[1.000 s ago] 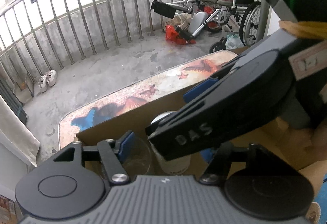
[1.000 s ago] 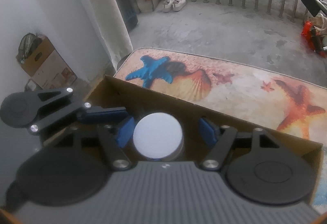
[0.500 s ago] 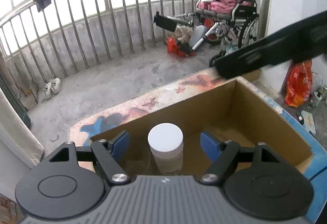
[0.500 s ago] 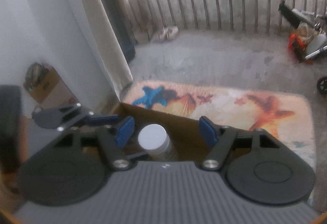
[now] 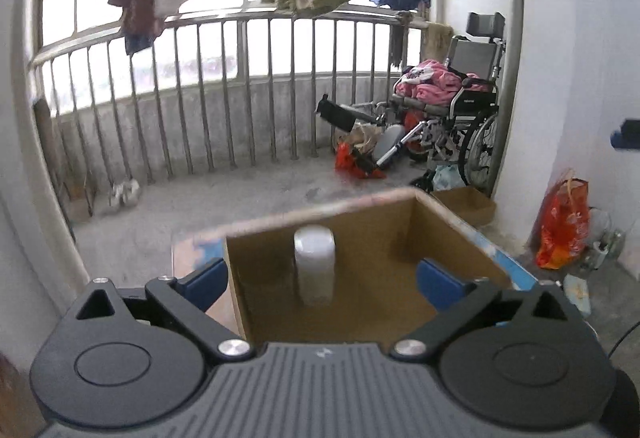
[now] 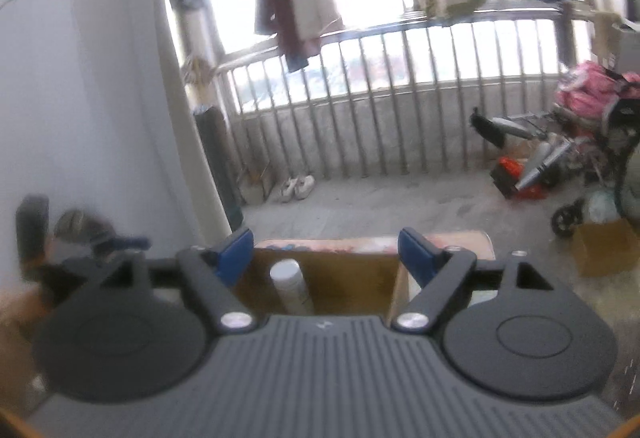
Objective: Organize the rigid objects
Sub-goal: 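Move the right tool to the dark green glass ball and close on it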
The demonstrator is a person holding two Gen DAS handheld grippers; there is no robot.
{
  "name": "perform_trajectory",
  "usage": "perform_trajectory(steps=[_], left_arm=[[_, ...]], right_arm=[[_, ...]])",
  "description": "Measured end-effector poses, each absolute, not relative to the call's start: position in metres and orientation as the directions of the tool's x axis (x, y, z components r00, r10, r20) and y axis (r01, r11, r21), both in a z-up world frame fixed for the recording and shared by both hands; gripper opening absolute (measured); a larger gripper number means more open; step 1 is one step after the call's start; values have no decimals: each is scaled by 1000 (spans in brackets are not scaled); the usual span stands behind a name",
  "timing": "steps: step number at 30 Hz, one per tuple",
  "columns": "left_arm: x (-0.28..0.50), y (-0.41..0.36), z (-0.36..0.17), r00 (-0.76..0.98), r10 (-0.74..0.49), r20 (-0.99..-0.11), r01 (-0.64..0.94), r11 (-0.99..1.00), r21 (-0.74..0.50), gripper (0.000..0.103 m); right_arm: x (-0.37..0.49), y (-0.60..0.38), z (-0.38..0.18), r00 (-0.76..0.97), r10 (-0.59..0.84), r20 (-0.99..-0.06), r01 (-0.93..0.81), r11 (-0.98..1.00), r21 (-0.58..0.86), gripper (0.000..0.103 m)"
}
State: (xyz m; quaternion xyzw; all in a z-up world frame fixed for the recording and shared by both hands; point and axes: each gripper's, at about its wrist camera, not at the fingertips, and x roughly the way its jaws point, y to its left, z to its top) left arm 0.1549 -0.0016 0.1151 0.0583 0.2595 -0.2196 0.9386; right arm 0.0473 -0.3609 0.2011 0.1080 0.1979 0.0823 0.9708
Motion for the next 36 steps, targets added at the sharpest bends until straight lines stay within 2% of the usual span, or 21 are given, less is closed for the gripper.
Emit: perform_trajectory(steps=[4,9,12,15,18,22,27,32,36], left_arm=[[110,5,64,760,-385,-523,416,907,-63,101],[77,-10,12,731,-393,-558,438,897,-58,101],[65,-29,-14,699,-392,-598,492,871,3,100],[54,-45,-27,703,-391,-594,542,835,92,100],[51,-61,-37,693,-409,-593,580,805,122,99],[53,-74,-49,660,-439,-609,625,772,120,89],[62,-80,-62,609,-466,-642,663,744,89,88],[67,-87,-69,591,-471,-655,676,732,83,90],[70,-83,-67,581,-487,-652,665,746,36,89]], right_arm=[[-1,-367,144,897,200,-394,-55,935,349,80],[-13,-337,54,821,295,-489,-25,874,485,80],[-5,-306,18,761,363,-537,-47,857,513,76],[5,-283,-7,719,403,-566,-53,844,534,67],[16,-265,-22,686,404,-606,-41,853,521,55],[32,-252,-32,658,385,-647,-17,867,499,51],[45,-260,-40,631,386,-673,18,860,510,51],[50,-262,-46,624,425,-656,23,829,559,53],[53,-260,-48,621,431,-655,22,825,564,58]])
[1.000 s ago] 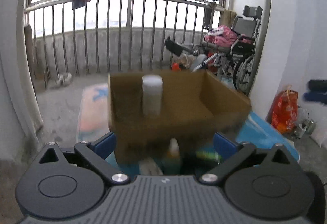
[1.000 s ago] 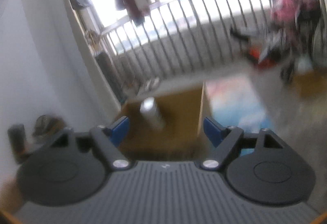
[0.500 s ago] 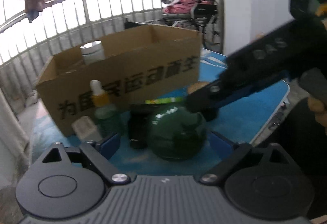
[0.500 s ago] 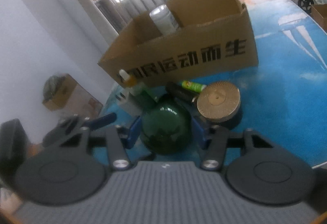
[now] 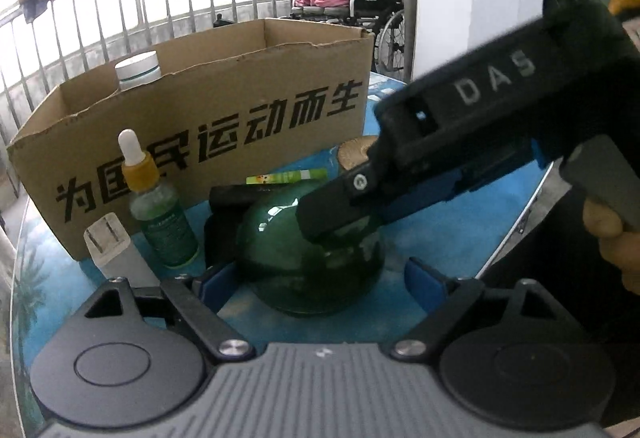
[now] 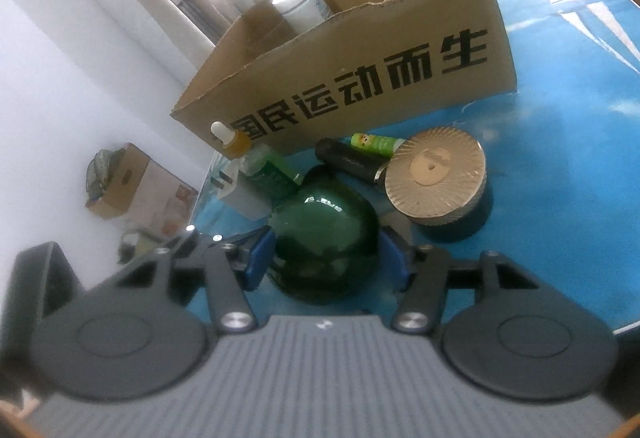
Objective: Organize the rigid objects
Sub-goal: 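Move the right tool to the dark green glass ball and close on it, then lift the green glass ball with the right tool toward the box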
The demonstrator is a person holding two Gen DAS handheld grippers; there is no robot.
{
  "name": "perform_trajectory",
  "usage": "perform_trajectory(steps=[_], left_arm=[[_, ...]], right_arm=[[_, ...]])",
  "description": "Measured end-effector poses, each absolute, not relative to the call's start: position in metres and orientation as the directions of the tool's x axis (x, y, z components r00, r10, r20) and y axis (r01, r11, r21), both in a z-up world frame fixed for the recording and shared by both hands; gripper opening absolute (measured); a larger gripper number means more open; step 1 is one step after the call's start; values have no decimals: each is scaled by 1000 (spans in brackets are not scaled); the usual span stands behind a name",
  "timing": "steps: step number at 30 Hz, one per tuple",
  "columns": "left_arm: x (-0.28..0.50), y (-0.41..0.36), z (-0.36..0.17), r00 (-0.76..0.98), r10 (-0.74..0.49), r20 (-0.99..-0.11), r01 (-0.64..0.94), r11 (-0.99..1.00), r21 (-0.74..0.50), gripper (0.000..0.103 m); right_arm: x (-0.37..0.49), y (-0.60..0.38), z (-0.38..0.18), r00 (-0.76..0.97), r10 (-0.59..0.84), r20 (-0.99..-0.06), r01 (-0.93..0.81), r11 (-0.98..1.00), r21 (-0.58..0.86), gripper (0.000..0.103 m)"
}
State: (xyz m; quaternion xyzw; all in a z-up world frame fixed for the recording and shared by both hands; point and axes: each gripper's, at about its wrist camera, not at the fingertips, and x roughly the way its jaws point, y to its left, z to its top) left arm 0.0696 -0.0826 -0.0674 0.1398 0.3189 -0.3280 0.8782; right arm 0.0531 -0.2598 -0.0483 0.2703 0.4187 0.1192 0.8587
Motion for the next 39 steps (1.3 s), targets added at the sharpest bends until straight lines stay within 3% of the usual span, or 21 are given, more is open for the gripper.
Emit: perform_trajectory(steps=[17,28,39], left_arm=[[36,-57,-64,592,-467,-657,625,780,10,87],[24,-48,-66,615,-422,-666,609,791,60,85],[36,-50,-79,600,-405,-690,602,796,56,85]], right_arm=[[36,-242,-48,582,485,-653,-23,812,583,58],[30,-224,-47,556,508,-658,-72,818,571,59],[34,-224,-55,529,522,-669,-60,810,584,72]])
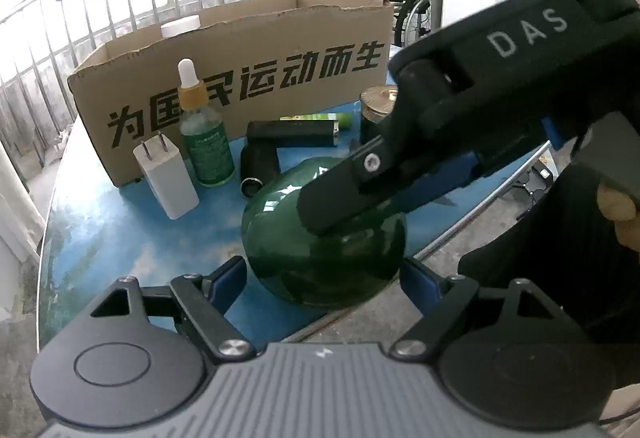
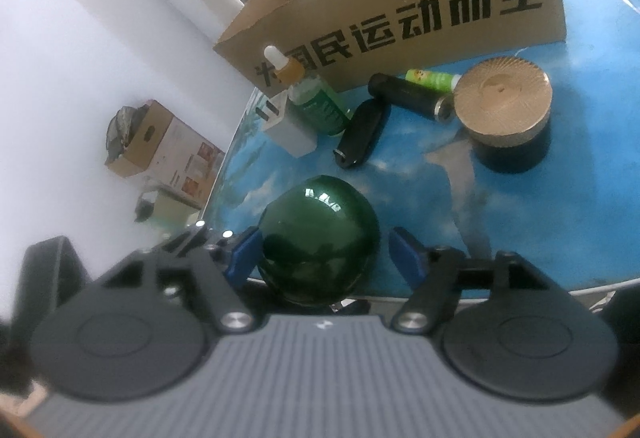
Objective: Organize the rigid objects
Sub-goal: 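Lift the green glass ball with the right tool toward the box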
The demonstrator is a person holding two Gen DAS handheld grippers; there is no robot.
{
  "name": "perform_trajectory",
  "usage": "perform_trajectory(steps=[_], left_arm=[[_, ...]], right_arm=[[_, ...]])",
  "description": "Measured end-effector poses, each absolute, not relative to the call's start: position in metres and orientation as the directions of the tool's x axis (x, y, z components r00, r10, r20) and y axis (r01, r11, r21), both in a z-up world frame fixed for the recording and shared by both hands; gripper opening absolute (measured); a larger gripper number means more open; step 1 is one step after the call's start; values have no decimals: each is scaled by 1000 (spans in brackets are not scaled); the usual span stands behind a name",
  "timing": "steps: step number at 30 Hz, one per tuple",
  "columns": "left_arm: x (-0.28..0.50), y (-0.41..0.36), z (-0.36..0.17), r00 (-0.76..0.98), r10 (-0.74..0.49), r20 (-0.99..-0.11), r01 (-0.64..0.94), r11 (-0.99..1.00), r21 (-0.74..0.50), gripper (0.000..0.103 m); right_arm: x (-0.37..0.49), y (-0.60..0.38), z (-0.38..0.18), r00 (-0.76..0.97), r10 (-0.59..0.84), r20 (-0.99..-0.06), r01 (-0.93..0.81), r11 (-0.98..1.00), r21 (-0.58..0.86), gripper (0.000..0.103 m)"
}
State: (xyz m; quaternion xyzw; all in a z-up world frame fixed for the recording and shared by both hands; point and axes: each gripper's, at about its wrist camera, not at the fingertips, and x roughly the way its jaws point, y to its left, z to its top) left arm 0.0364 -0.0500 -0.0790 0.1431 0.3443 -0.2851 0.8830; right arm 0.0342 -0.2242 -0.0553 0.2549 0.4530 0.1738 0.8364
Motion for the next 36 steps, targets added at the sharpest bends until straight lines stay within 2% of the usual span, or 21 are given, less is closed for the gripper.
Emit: perform_trajectory(steps=[11,13,16,36], left_arm=[[40,-49,-82,586,-440,-680,617,786,24,84],[41,-48,-82,592,-440,-675,611,791,20,81],[42,-48,-81,592,-442,-674,610,793,15,81],[35,-49,-71,600,-438,-670,606,795,22,80]], right_arm=[[43,-217,-61,506,541,-671,-70,802,594,76],[44,-215,-61,503,542,-673,-72,802,592,76],[45,-211,-62,493,541,-682,-76,807,586,77],[40,-208,-56,509,526,-681,-94,821,563,77]])
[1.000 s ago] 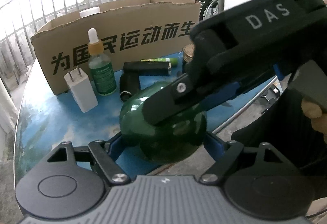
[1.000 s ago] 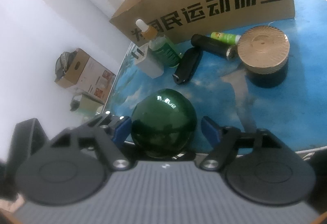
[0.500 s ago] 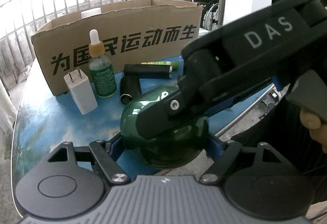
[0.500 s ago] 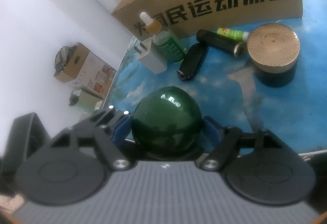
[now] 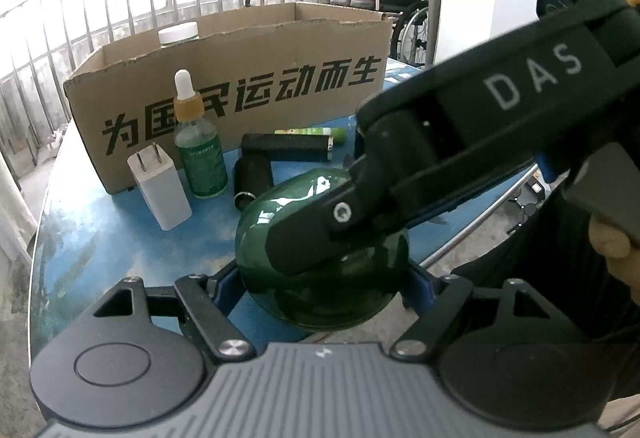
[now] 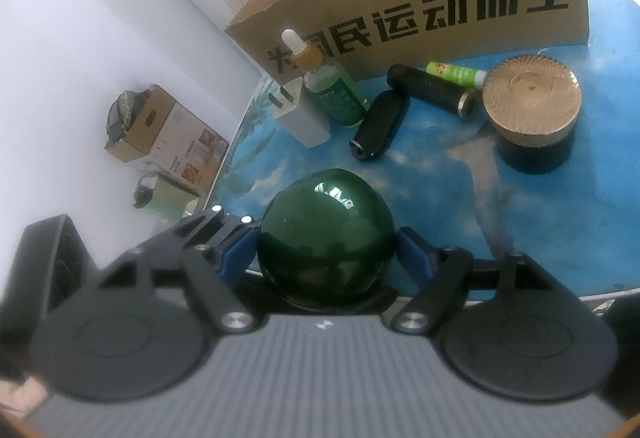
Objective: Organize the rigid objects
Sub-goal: 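Lift the green glass ball with the right tool toward the box, then lower the green ball into the box and open the right tool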
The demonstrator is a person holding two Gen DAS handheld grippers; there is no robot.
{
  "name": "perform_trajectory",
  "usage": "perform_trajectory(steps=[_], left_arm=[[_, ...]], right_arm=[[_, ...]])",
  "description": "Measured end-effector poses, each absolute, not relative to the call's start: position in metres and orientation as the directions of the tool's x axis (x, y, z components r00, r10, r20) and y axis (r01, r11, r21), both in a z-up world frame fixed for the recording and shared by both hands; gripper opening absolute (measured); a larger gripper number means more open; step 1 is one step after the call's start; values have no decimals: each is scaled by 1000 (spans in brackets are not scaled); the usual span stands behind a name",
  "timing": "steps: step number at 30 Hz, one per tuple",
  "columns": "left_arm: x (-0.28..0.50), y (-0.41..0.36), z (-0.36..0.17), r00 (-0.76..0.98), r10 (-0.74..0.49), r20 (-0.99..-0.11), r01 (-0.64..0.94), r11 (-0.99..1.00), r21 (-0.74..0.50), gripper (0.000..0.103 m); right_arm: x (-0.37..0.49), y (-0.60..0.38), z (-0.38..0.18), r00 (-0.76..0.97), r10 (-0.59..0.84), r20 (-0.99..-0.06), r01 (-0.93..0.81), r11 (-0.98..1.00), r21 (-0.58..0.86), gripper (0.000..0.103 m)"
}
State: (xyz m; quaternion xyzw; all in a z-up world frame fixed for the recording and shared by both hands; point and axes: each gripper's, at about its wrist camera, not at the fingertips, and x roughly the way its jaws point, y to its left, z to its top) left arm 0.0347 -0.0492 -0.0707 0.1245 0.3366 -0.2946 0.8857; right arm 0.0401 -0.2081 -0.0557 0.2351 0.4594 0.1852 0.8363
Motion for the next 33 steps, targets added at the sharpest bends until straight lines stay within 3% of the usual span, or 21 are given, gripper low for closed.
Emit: perform_trajectory(steps=[19,33], left_arm=[[18,-56,-27,668,-431,-607,585,808,70,80],[55,-78,54,737,-435,-517,581,799,157,80]], right_arm=[[21,-213,-16,578,528,-622,-156,820,551,76],[45,-230,67,657,516,-549,-245,836,492,76]])
